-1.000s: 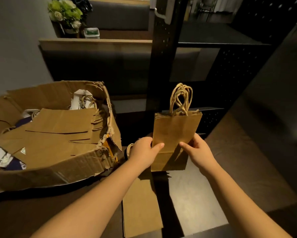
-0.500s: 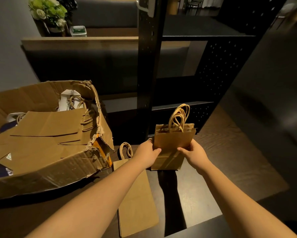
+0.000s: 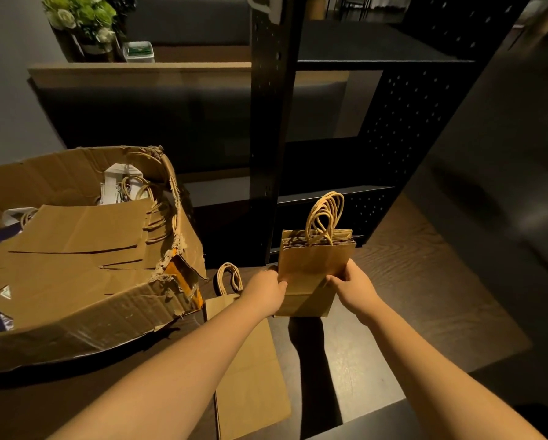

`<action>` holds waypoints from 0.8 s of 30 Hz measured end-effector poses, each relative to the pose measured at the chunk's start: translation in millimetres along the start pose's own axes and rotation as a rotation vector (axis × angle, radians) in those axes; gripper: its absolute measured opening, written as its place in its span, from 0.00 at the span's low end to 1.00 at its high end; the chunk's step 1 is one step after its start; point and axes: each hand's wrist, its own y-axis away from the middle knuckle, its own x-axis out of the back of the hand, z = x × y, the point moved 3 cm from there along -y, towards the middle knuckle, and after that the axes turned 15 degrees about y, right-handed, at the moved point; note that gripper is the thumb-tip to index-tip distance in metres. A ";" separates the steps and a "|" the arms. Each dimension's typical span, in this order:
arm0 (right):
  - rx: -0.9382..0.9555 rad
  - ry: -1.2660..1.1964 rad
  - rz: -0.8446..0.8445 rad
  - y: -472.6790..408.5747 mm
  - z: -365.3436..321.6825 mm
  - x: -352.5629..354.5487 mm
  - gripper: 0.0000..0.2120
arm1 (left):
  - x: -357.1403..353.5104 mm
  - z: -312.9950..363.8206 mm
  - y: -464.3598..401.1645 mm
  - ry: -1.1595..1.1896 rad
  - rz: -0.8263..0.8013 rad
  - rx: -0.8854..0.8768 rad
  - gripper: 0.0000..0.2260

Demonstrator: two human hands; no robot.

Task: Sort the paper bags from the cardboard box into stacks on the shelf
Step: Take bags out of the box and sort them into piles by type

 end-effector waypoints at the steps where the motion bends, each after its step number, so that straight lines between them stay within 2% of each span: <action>1: 0.010 -0.004 0.007 0.1 0.7 0.7 0.16 | 1.2 -0.5 -0.3 -0.022 -0.002 -0.001 0.15; 6: 0.099 -0.101 0.078 0.9 -3.5 11.0 0.15 | 17.8 -2.4 -1.5 0.061 -0.041 -0.079 0.14; 10: 0.173 -0.156 0.004 5.2 -13.1 5.6 0.13 | 34.4 -19.8 8.1 0.156 -0.095 -0.106 0.14; 14: 0.249 -0.135 -0.073 9.3 -22.6 -17.4 0.14 | 37.2 -53.8 23.6 0.329 -0.124 -0.055 0.06; 15: 0.262 -0.124 -0.094 10.2 -24.7 -25.0 0.14 | 37.6 -63.0 28.0 0.377 -0.120 -0.040 0.08; 19: 0.247 -0.023 -0.193 12.9 -21.6 -59.1 0.13 | 33.0 -96.5 42.9 0.446 -0.145 0.031 0.17; 24: 0.176 0.266 -0.287 14.8 -10.9 -106.8 0.12 | 19.2 -133.1 51.5 0.384 -0.189 0.214 0.19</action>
